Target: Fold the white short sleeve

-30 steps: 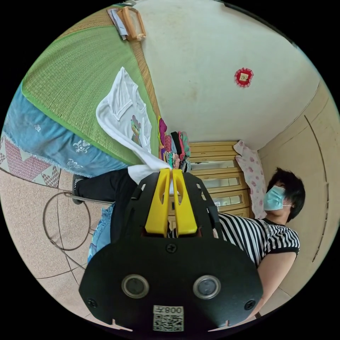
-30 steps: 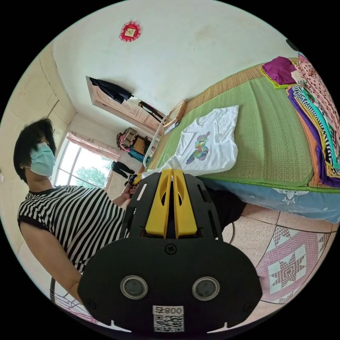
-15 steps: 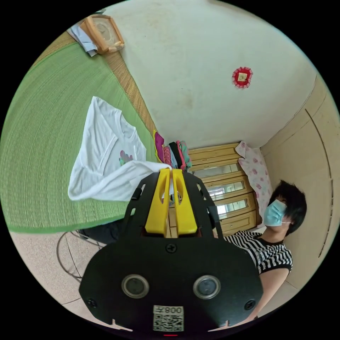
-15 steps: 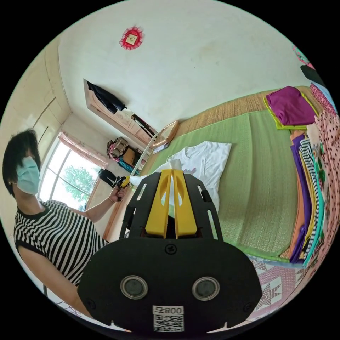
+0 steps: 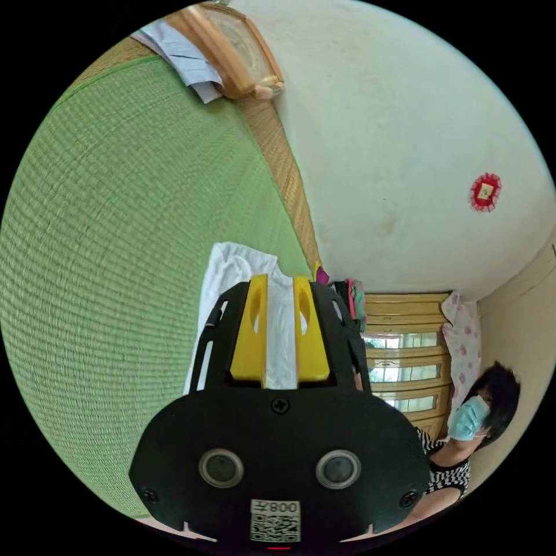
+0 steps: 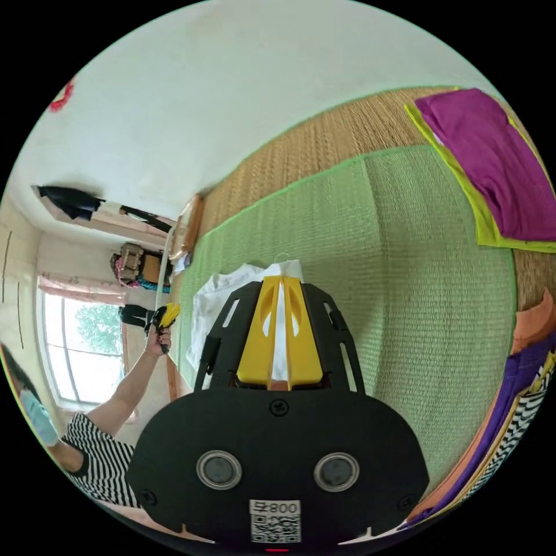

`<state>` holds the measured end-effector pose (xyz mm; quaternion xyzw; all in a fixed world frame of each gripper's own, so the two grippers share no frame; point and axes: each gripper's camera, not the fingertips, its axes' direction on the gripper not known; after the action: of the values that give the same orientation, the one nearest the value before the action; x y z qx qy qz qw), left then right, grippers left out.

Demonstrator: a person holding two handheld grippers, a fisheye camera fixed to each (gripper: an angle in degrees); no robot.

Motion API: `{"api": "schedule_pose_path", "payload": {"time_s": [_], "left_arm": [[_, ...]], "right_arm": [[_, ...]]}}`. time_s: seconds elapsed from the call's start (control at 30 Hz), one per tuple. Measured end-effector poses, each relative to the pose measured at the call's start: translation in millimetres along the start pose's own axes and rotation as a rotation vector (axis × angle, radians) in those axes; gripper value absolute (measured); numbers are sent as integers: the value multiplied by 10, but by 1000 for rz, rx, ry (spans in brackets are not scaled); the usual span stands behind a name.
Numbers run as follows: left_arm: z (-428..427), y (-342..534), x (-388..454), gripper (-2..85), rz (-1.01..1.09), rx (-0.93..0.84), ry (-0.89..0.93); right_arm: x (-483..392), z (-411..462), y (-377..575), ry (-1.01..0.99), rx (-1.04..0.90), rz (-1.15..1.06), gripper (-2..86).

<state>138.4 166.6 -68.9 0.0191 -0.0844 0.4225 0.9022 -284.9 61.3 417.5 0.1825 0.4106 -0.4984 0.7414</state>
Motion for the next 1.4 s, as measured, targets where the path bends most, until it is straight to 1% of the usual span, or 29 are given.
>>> {"api": "schedule_pose_path", "payload": {"time_s": [0.07, 0.13, 0.2, 0.43, 0.47, 0.53, 0.6, 0.63, 0.73, 0.93, 1.0, 1.13, 1.17, 1.33, 1.4], "left_arm": [[81, 5, 84, 77, 49, -15, -7], [262, 41, 175, 79, 73, -110, -31], [480, 86, 320, 83, 124, -185, -125], [857, -71, 642, 83, 224, -206, -354], [926, -109, 705, 77, 237, -214, -404], [1030, -164, 776, 63, 253, -237, -434], [1119, -235, 831, 29, 242, -248, -466], [1126, -249, 843, 26, 237, -242, -464], [1115, -304, 912, 14, 224, -202, -382], [1109, -346, 1146, 34, 277, -160, -415], [1186, -381, 1182, 40, 286, -181, -478], [1321, -469, 1184, 21, 272, -232, -524], [1321, -490, 1198, 16, 262, -225, -509], [1242, -620, 1405, 9, 281, -146, -321], [1201, -788, 1551, 9, 306, -76, -270]], "right_arm": [[240, 318, -159, 25, -42, 44, 9], [344, 413, -191, 15, -21, 35, 10], [417, 454, -178, -4, 3, 25, 10], [624, 454, -41, -23, 40, 7, 8], [660, 476, -27, -20, 31, 10, 7], [720, 504, -7, -17, 34, 20, 6], [789, 542, -2, -31, 35, 34, 5], [828, 568, -2, -43, 39, 44, 5], [837, 642, 13, -77, 42, 36, 4], [671, 877, 156, -98, 3, -45, 2], [636, 957, 223, -104, -6, -58, 2], [591, 1122, 351, -117, -29, -74, 3], [572, 1149, 387, -129, -28, -79, 3], [410, 1318, 549, -138, -63, -133, 2], [324, 1402, 607, -138, -80, -158, 2]]}}
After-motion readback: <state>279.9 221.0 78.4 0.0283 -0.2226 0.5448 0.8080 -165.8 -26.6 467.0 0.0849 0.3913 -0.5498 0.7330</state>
